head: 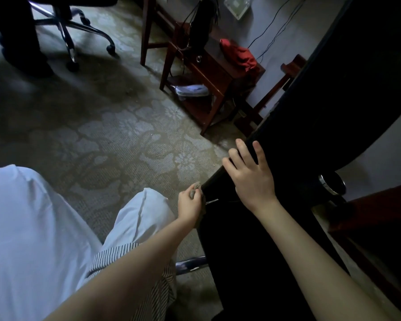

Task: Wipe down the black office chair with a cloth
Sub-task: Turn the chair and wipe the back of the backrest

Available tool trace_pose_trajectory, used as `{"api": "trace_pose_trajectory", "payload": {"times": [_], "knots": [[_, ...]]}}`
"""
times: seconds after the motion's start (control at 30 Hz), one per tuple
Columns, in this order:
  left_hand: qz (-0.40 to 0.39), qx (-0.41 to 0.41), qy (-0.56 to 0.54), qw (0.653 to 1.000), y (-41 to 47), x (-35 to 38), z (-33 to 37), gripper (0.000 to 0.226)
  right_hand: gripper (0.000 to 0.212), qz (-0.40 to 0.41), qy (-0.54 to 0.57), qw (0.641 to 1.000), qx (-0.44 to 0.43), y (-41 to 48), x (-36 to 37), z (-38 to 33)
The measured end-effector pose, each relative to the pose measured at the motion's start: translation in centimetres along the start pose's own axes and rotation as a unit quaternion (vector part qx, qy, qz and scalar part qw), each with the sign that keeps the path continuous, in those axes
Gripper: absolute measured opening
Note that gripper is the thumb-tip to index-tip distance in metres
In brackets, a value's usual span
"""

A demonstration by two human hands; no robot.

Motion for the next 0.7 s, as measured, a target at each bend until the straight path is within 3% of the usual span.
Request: {"api": "trace_pose_trajectory", "payload": {"times": [0.17, 0.27, 0.37, 0.57, 0.7], "knots": [[0.02, -0.081, 0.011, 0.996, 1.8, -0.6, -3.9, 0.028, 0.049, -0.075, -0.011, 0.997, -0.025, 0.0, 1.1, -1.4], [0.109, -0.174, -0.048, 0.978, 1.7, -1.7, -7.1, 0.025, 0.046, -0.132, -0.029, 0.987, -0.087, -1.1, 2.1, -3.9], [0.102, -0.207, -0.045, 0.972, 1.7, -1.0, -7.6, 0.023, 0.05, -0.171, -0.011, 0.982, -0.084, -1.7, 3.2, -4.9], [0.047, -0.117, -0.069, 0.99, 2.2, 1.0, -6.8, 0.026, 0.042, -0.147, -0.015, 0.987, -0.06, -1.5, 3.5, -4.6], [-0.035, -0.013, -0.014, 0.999, 0.4, 0.9, -1.5, 0.027, 0.039, -0.133, -0.012, 0.99, -0.044, -1.4, 3.7, -4.7]]}}
Point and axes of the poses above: each hand's wrist, its own y-axis towards the middle knuckle, its own x-axis out of the palm, z = x × y, the point moved 7 cm from there along y, towards the middle knuckle, and after that the axes turned 5 degrees about -z, right-handed, at the moved point
